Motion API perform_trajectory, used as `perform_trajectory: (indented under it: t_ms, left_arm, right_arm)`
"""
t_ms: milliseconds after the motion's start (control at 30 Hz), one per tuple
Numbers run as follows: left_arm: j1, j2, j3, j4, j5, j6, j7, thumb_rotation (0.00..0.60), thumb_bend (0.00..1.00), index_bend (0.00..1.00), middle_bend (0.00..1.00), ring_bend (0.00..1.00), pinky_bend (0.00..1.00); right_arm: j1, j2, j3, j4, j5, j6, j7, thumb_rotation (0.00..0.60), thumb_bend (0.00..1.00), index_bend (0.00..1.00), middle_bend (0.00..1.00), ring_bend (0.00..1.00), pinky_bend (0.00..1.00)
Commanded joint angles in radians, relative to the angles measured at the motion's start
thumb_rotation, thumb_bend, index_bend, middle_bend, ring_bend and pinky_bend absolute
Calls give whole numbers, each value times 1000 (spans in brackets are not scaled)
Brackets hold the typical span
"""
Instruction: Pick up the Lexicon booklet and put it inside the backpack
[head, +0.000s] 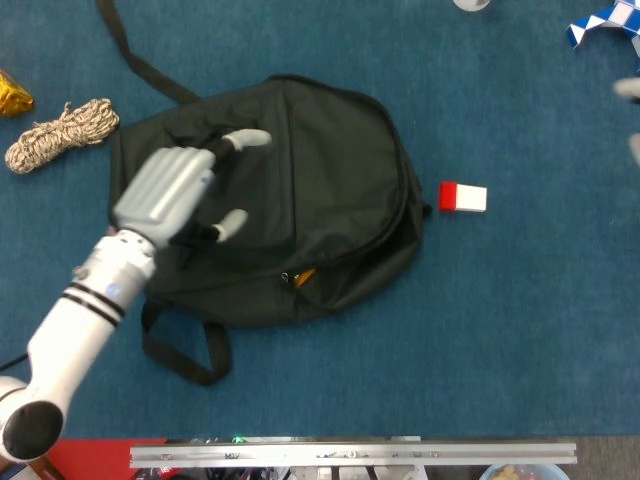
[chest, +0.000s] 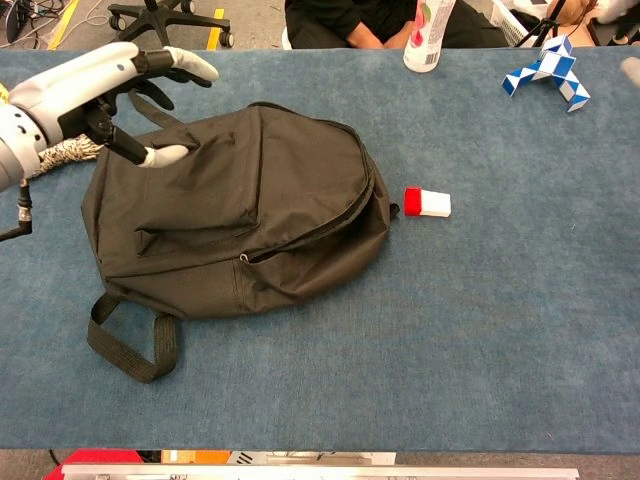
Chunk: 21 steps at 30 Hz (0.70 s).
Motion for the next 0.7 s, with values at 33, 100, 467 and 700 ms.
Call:
perform_trajectory:
  t_ms: [33, 100, 467, 700]
  left_arm:
    - [76, -16, 54, 69, 104, 88, -2, 600, 300, 237, 203, 134, 231]
    - [120, -19, 82, 103, 159, 141, -15, 600, 300, 260, 215, 140, 231]
    - [327, -14, 179, 296, 301, 359, -121, 600, 300, 290, 232, 142, 231]
    - [430, 19, 202, 337, 311, 435, -212, 600, 300, 296, 232, 142, 231]
  right_arm:
    - [-51, 15, -20, 6, 10, 42, -28, 600, 386, 435, 486, 374, 538]
    - [-86, 18, -33, 16, 10, 66, -27, 600, 387, 460, 498, 389, 538]
    - [-215, 42, -86, 55, -21, 135, 54, 600, 390, 477, 505, 392, 538]
    - [-263, 45, -78, 48, -38, 184, 66, 600, 393, 479, 506, 392, 524]
